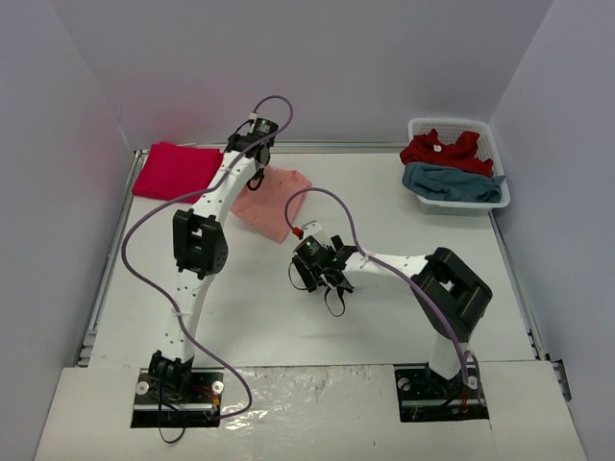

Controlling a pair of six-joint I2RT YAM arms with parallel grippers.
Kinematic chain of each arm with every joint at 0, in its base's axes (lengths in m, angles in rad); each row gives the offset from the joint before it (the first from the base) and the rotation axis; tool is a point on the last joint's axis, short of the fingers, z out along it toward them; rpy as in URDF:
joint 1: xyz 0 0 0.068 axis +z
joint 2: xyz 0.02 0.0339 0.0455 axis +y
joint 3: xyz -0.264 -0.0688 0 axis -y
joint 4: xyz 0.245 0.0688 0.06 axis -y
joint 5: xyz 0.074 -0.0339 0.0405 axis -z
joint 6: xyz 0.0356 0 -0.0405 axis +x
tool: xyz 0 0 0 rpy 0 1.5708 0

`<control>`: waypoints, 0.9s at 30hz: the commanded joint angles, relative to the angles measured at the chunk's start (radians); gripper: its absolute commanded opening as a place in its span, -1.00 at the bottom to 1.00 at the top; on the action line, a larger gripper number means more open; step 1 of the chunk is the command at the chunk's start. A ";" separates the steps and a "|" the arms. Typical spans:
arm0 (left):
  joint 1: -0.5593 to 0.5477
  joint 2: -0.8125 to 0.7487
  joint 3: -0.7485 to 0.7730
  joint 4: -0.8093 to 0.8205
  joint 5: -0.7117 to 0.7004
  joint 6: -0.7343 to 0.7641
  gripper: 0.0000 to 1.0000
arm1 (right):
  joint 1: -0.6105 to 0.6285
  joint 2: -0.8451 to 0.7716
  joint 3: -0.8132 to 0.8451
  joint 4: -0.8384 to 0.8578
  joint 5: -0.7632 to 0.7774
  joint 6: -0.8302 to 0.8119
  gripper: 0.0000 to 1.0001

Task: Fold and stack the t-shirts
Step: Put the neatly folded tshirt into the corner of the board with the left arm

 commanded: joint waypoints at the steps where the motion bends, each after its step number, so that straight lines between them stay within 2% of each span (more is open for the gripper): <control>1: 0.037 -0.037 0.084 0.029 -0.030 0.052 -0.94 | -0.011 0.018 0.030 -0.020 -0.005 -0.005 0.57; 7: 0.086 -0.014 0.139 0.046 -0.007 0.080 -0.94 | -0.011 0.049 0.033 -0.023 -0.025 -0.007 0.57; 18: 0.184 -0.025 0.138 0.134 0.053 0.086 -0.94 | -0.015 0.098 0.038 -0.023 -0.073 -0.014 0.57; 27: 0.220 -0.001 0.193 0.160 0.099 0.126 -0.91 | -0.015 0.150 0.053 -0.021 -0.103 -0.022 0.57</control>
